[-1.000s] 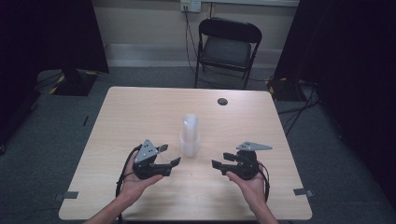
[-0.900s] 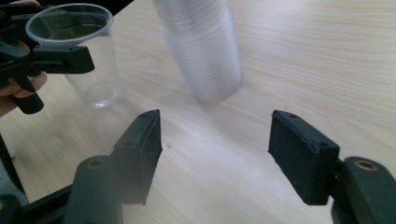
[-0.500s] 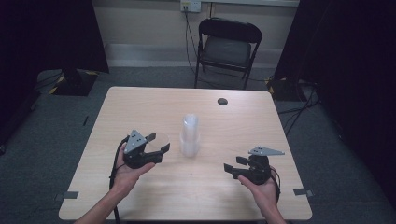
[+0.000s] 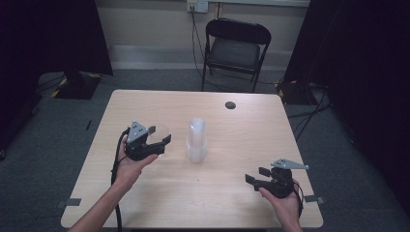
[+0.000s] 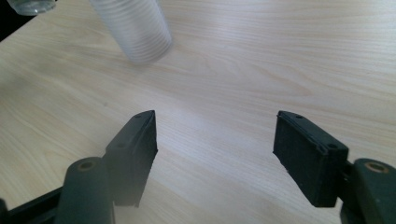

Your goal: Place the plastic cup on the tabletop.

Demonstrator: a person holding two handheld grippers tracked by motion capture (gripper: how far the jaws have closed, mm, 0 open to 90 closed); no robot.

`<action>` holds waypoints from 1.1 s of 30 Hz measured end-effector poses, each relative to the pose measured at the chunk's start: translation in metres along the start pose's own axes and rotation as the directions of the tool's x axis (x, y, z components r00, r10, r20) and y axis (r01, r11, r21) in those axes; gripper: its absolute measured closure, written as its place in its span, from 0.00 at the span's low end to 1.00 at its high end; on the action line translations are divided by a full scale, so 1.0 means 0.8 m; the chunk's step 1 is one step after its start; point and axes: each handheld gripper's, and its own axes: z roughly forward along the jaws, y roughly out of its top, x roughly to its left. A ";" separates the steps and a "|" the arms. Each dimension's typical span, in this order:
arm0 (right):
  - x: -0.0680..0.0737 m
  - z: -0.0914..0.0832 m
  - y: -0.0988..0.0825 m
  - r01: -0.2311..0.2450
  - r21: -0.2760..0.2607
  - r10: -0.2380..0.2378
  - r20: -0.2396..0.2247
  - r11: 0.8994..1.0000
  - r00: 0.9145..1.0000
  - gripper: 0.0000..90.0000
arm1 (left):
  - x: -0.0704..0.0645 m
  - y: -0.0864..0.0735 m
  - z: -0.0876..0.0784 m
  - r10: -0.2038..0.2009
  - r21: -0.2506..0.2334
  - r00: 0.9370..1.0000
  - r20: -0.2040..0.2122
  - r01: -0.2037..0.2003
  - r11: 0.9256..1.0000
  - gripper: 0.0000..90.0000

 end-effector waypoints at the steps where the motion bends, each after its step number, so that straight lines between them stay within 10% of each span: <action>1: 0.000 0.000 0.000 0.000 0.000 0.000 0.000 1.000 1.000 0.32 | 0.000 0.000 0.000 0.000 0.000 1.000 0.000 0.000 1.000 0.34; 33: -0.013 0.019 -0.014 0.024 0.004 -0.024 0.077 1.000 0.997 0.23 | 0.066 -0.026 0.076 -0.021 0.047 0.994 -0.104 0.027 0.999 0.31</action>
